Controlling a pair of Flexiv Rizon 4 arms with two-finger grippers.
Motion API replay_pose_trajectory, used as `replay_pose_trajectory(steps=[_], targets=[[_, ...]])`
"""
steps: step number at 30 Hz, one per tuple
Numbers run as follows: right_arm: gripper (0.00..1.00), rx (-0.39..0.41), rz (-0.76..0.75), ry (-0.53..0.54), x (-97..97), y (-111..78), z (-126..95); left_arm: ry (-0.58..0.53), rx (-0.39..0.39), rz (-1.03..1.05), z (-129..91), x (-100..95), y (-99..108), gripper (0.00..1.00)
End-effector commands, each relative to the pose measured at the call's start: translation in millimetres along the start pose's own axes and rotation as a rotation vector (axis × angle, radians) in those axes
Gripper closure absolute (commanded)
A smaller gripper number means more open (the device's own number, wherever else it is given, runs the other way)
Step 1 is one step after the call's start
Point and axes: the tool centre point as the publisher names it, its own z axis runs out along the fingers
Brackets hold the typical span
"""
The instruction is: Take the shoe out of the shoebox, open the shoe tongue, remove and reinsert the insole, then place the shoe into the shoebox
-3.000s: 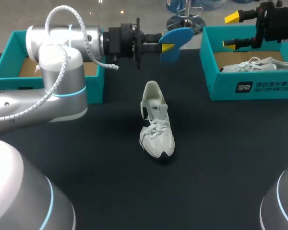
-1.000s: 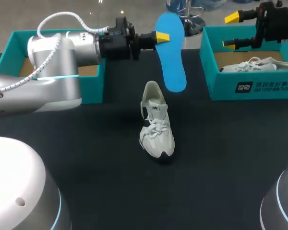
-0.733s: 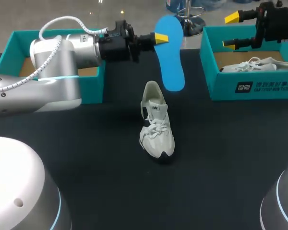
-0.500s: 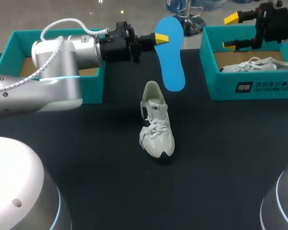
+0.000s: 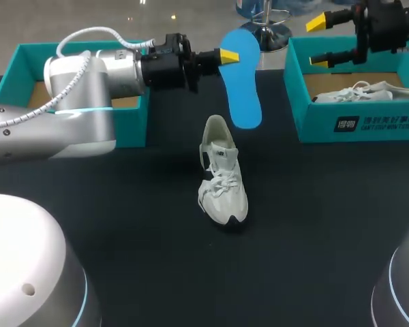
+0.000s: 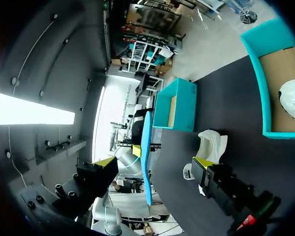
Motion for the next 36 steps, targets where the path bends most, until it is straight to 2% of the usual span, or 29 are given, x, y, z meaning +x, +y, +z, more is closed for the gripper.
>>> replay_pose_trajectory(steps=[1,11,17,33,36], targets=[[0.0,0.022,0.009,-0.258,33.4,-3.5,3,-0.003,-0.01,-0.008,2,-3.3,0,1.0],[0.0,0.055,0.016,-0.481,58.3,-5.8,19,-0.011,-0.009,-0.027,4,-7.6,-5,1.0],[0.0,0.032,0.036,-0.627,68.8,-10.4,31,-0.013,-0.004,-0.043,3,-11.9,-7,1.0],[0.0,0.037,0.033,-0.614,71.7,-11.7,33,-0.008,-0.016,-0.075,6,-15.0,-12,1.0],[0.0,0.044,0.023,-0.729,74.1,-11.3,46,-0.012,-0.016,-0.077,6,-15.9,-13,1.0]])
